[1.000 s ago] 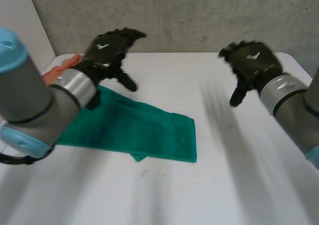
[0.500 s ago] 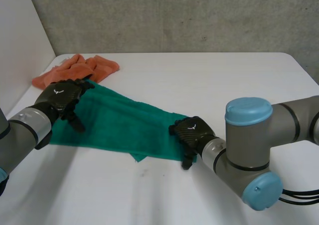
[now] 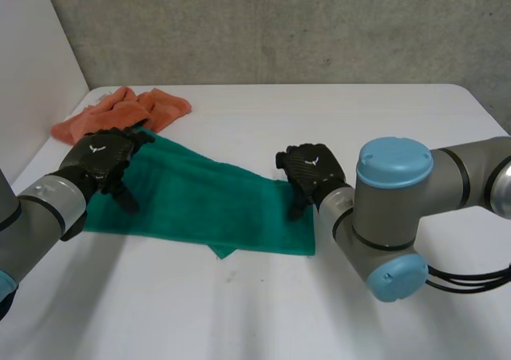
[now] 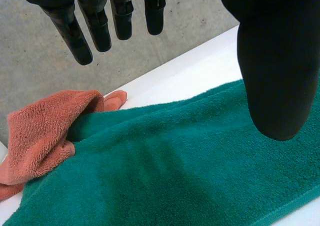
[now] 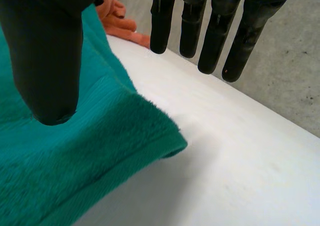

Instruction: Fold the laundry.

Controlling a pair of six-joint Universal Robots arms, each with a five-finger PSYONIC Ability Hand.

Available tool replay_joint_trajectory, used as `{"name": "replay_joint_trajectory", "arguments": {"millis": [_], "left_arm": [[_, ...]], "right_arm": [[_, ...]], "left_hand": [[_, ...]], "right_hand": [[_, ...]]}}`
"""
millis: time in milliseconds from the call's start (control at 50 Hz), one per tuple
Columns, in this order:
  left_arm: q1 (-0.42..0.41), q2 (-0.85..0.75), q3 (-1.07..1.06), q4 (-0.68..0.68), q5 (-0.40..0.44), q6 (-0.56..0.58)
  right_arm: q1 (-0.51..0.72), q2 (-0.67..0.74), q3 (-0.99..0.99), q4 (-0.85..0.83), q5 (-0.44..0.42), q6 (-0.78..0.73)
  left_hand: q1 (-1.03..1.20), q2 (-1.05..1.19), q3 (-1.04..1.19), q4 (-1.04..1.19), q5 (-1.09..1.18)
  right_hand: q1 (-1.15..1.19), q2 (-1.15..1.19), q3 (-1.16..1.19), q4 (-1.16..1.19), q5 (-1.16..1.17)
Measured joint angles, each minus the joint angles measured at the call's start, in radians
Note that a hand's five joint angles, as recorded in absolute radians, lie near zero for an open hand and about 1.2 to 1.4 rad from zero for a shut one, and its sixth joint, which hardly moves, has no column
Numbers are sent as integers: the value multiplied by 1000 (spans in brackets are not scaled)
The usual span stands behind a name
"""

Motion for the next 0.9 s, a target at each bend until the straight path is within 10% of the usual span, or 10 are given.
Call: {"name": "replay_joint_trajectory", "arguments": {"millis": [300, 340, 400, 900], "left_arm": [[0, -1, -5, 4, 0, 0], [-1, -1, -8, 8, 0, 0], [-1, 0, -10, 13, -1, 0], [-3, 15, -16, 14, -1, 2]], "right_arm": [[-2, 229, -272, 203, -17, 41], [-3, 247, -293, 213, -17, 46], [-8, 247, -299, 214, -15, 56], [-443, -126, -27, 162, -32, -201]], "left_hand": [[0, 0, 0, 0, 0], [0, 0, 0, 0, 0], [0, 0, 0, 0, 0], [0, 0, 0, 0, 0]], "right_hand": [[65, 52, 48, 44, 53], [470, 563, 542, 542, 507], [509, 672, 645, 647, 618], [579, 703, 704, 711, 709]]}}
